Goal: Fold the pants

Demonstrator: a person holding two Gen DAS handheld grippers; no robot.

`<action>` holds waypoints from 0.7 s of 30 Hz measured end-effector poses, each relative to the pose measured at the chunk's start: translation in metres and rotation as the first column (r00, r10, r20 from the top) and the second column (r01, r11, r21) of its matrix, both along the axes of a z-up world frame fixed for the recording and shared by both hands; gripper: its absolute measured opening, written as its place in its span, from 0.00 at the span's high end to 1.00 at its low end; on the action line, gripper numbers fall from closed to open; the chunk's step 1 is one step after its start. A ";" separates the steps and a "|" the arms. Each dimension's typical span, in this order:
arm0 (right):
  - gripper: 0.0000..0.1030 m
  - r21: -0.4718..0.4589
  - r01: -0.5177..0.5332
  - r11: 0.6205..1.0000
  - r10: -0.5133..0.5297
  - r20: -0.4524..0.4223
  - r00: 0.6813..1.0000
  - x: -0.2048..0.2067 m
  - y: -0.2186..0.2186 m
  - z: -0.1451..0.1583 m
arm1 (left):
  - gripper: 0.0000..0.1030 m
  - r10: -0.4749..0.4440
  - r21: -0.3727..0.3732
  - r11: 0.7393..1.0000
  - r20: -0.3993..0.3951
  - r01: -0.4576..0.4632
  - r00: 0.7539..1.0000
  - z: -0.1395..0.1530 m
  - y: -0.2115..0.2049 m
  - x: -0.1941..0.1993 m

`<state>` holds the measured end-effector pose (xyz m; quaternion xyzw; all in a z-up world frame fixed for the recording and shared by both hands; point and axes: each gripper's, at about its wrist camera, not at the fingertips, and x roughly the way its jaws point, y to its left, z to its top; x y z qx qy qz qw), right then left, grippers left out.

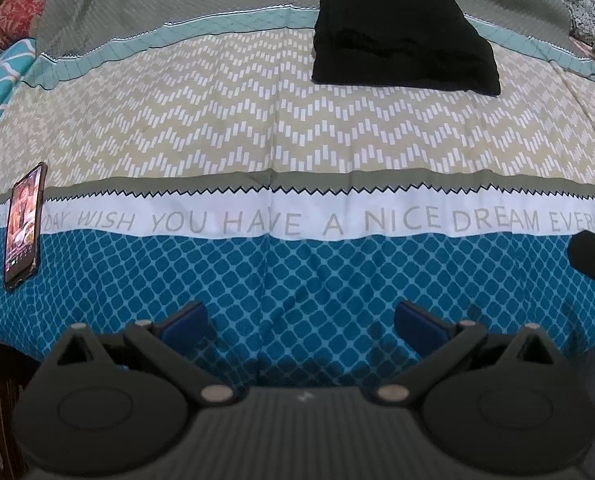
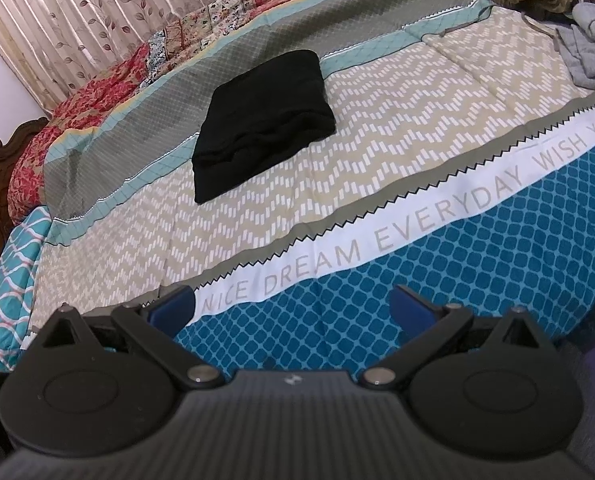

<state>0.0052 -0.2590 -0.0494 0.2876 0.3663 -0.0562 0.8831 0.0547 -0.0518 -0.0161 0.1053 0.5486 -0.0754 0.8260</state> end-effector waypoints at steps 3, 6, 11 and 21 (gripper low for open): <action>0.00 0.001 0.003 1.000 -0.003 -0.002 1.000 0.000 0.000 -0.001 | 0.00 0.000 0.002 1.000 -0.002 0.000 1.000 0.000 0.000 0.001; 0.00 0.003 0.004 1.000 -0.004 -0.005 1.000 0.000 0.000 -0.002 | 0.00 0.000 0.004 1.000 -0.007 0.000 1.000 -0.002 0.000 0.001; 0.00 0.003 0.005 1.000 -0.005 -0.006 1.000 0.001 0.000 -0.002 | 0.00 -0.003 0.004 1.000 -0.013 0.003 1.000 -0.003 0.000 0.001; 0.00 0.002 0.004 1.000 -0.004 -0.006 1.000 0.001 -0.001 -0.002 | 0.00 -0.018 0.008 1.000 0.006 0.018 1.000 -0.003 -0.001 0.001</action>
